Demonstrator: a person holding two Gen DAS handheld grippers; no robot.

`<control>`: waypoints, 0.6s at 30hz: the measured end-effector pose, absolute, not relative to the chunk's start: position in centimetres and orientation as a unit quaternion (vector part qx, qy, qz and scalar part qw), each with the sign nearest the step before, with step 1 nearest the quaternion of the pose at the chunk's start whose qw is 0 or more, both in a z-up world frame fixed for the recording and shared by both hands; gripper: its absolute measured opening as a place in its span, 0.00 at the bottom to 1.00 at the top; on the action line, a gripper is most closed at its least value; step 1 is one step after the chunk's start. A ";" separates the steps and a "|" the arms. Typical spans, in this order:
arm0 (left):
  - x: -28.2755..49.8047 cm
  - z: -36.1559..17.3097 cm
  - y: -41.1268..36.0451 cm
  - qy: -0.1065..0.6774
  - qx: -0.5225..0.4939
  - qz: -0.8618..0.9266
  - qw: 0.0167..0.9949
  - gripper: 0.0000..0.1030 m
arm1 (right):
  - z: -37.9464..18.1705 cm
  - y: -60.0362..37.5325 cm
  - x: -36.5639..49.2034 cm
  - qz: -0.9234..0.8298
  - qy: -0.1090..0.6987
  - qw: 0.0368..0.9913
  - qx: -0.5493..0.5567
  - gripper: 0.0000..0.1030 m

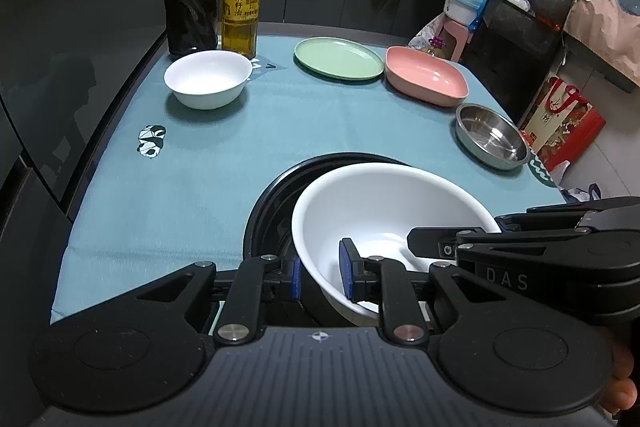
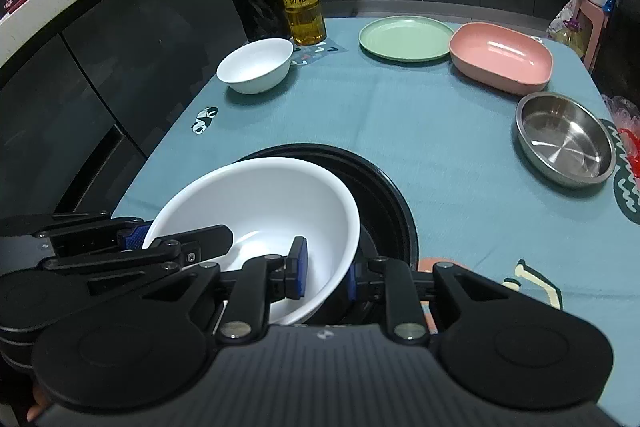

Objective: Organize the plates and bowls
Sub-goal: 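Lift the large white bowl and lower it into the black bowl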

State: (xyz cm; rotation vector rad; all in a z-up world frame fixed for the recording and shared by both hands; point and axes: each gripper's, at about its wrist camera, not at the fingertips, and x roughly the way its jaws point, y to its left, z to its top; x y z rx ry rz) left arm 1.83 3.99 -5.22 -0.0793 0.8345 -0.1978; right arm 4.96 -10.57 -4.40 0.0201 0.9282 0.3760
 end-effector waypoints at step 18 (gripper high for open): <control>2.8 -6.6 4.2 0.427 -0.044 -0.090 0.899 0.16 | -5.4 -10.0 5.7 0.174 0.458 0.872 0.009 0.19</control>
